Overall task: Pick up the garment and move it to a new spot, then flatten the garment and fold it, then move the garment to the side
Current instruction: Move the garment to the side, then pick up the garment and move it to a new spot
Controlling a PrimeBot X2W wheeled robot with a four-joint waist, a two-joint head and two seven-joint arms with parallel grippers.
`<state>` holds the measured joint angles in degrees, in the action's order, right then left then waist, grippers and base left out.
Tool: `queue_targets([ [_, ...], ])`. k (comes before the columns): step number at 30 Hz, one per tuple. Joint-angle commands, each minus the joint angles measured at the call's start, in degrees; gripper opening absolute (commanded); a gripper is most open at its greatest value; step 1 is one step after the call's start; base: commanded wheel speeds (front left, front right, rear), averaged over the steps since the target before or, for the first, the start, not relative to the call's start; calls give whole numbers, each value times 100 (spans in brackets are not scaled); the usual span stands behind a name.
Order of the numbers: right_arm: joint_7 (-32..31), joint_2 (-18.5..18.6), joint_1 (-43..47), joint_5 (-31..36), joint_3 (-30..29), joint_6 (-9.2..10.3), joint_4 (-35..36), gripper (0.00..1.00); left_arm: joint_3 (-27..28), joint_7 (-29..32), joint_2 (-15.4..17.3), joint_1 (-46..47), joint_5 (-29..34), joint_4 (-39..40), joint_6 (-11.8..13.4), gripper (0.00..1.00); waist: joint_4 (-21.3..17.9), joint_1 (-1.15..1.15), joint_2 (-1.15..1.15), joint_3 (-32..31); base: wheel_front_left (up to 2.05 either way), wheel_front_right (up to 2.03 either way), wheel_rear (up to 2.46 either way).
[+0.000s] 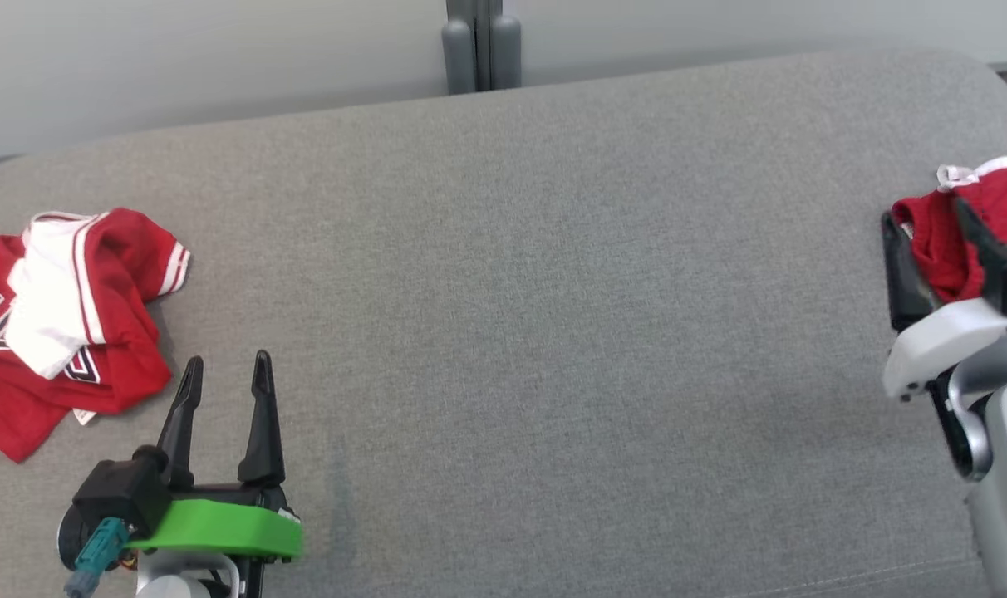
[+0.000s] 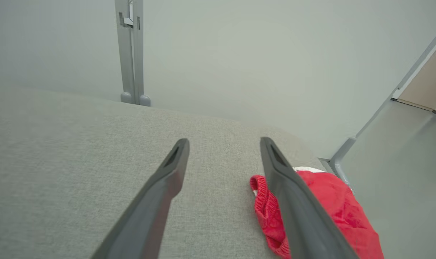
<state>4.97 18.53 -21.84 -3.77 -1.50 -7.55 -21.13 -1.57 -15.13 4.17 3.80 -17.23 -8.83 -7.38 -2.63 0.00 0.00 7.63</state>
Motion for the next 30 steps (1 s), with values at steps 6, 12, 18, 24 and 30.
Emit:
queue_targets([
  [6, 208, -665, 1106, -366, -84, 11, 724, 100, 137, 0, -75, -289, 7, -153, -1, 100, 253, 0, 0, -829, 0, 0, 0],
  [12, 289, -1017, 1767, -294, 165, 11, 1101, 100, 144, 0, -106, -424, 30, -207, -4, 100, 309, 0, 0, -943, 0, 0, 0],
  [18, 270, -1284, 2227, -37, 112, 11, 1419, 100, 225, 0, -118, -564, 83, -201, -6, 100, 317, 0, 0, -1039, 0, 0, 0],
  [24, 234, -1504, 2471, 26, -78, 11, 1611, 100, 144, 0, -123, -661, 109, -153, -8, 100, 291, 0, 0, -1107, 0, 0, 0],
  [30, 231, -1550, 2529, -3, -144, 11, 1650, 100, 31, 0, -123, -663, 47, -180, -9, 100, 298, 0, 0, -1130, 0, 0, 0],
])
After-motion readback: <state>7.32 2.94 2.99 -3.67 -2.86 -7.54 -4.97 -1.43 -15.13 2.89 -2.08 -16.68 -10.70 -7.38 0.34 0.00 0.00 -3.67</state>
